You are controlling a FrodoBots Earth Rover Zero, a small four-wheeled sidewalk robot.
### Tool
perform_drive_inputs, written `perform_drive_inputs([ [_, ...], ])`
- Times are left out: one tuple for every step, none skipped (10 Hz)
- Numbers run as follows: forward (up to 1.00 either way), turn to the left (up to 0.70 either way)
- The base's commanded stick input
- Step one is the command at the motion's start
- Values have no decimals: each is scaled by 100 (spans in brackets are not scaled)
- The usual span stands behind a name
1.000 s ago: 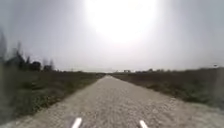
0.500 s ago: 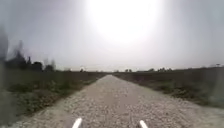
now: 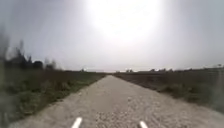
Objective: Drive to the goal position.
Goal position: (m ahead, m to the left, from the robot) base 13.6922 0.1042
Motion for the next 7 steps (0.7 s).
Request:
perform_drive_inputs([
  [70,0],
  [70,0],
  [70,0],
  [70,0],
  [70,0],
  [70,0],
  [70,-18],
])
